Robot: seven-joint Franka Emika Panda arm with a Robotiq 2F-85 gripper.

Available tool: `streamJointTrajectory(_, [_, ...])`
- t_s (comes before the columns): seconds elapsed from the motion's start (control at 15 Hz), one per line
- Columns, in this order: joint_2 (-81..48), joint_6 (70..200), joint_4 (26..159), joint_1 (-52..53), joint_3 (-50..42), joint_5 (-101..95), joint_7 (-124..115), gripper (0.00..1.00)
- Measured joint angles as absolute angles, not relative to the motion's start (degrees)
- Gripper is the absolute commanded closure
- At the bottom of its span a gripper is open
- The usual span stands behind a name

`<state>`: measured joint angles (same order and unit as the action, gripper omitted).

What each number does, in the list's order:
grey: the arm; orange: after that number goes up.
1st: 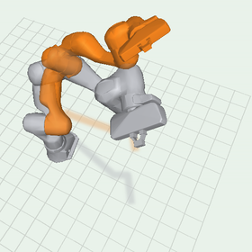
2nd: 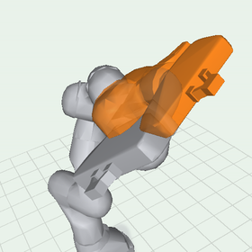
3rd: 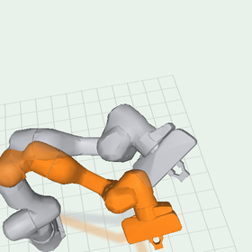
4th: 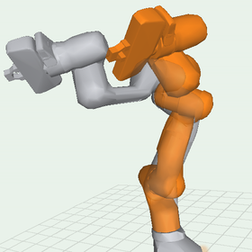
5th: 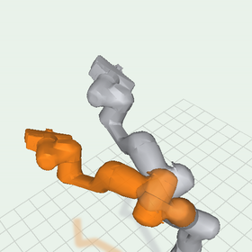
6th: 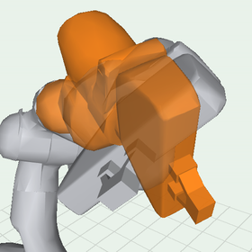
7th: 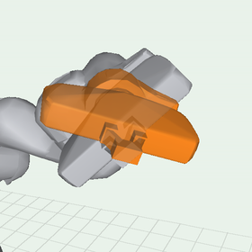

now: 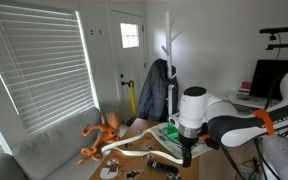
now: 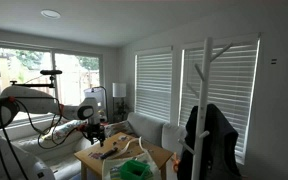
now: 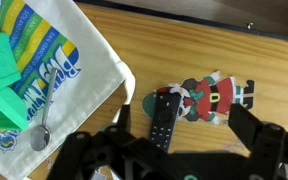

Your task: Lift the spoon and put it in the green lunch box

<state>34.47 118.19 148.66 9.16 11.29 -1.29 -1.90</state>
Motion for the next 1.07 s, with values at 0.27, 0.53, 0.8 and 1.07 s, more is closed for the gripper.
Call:
streamJointTrajectory(0.27, [34.5,118.2,148.7,9.2,11.3,-1.3,-1.9,0.0])
streamJointTrajectory(0.53, [34.5,118.2,148.7,9.2,11.3,-1.3,-1.9,0.0])
streamJointTrajectory(0.8, [34.6,118.2,148.9,9.2,10.8,-1.3,-1.8,0.0])
streamJointTrajectory(1.07, [38.2,118.4,154.7,8.1,5.8,-1.3,-1.1,0.0])
